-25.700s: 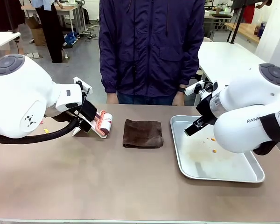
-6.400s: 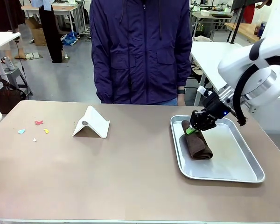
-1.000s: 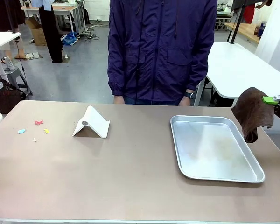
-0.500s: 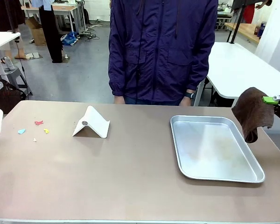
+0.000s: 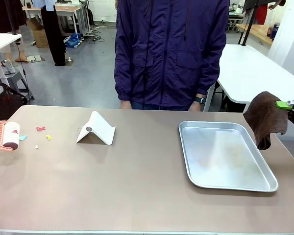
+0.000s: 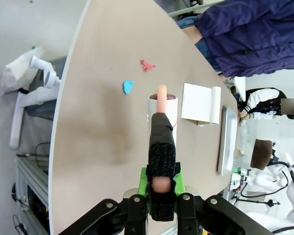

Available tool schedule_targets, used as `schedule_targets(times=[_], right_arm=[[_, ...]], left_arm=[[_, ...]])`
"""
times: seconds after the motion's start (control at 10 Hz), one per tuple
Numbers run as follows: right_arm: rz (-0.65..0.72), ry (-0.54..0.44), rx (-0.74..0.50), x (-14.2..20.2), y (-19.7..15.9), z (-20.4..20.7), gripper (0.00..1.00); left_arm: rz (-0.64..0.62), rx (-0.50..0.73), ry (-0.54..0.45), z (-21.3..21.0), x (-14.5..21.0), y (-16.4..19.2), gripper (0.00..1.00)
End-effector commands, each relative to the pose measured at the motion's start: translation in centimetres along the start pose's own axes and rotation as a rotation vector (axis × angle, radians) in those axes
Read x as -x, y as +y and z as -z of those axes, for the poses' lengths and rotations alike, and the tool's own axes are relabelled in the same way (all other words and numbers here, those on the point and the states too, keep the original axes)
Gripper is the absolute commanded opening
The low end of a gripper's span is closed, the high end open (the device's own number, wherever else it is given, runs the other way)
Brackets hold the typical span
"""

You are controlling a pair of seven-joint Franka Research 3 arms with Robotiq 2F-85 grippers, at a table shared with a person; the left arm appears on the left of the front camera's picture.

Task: Clean the surface of the table.
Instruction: Clean the area not pointed to by the person.

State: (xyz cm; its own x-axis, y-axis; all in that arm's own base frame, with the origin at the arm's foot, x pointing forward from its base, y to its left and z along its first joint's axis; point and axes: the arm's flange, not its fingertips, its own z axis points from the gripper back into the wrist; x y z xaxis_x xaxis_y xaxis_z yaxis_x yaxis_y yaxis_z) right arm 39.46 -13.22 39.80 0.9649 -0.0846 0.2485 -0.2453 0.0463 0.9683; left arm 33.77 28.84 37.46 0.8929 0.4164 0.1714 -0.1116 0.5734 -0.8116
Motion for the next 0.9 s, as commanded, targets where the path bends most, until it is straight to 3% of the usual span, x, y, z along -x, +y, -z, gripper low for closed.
schedule_targets(times=[0.0, 0.8], right_arm=[[-0.024, 0.001, -0.02, 0.0, 0.2, 0.0, 0.07], [-0.024, 0.001, -0.02, 0.0, 0.2, 0.0, 0.07]], left_arm=[[-0.021, -0.048, 0.001, 0.1, -0.4, -0.3, 0.02], [-0.137, -0.138, -0.041, 1.4, -3.4, 1.2, 0.02]])
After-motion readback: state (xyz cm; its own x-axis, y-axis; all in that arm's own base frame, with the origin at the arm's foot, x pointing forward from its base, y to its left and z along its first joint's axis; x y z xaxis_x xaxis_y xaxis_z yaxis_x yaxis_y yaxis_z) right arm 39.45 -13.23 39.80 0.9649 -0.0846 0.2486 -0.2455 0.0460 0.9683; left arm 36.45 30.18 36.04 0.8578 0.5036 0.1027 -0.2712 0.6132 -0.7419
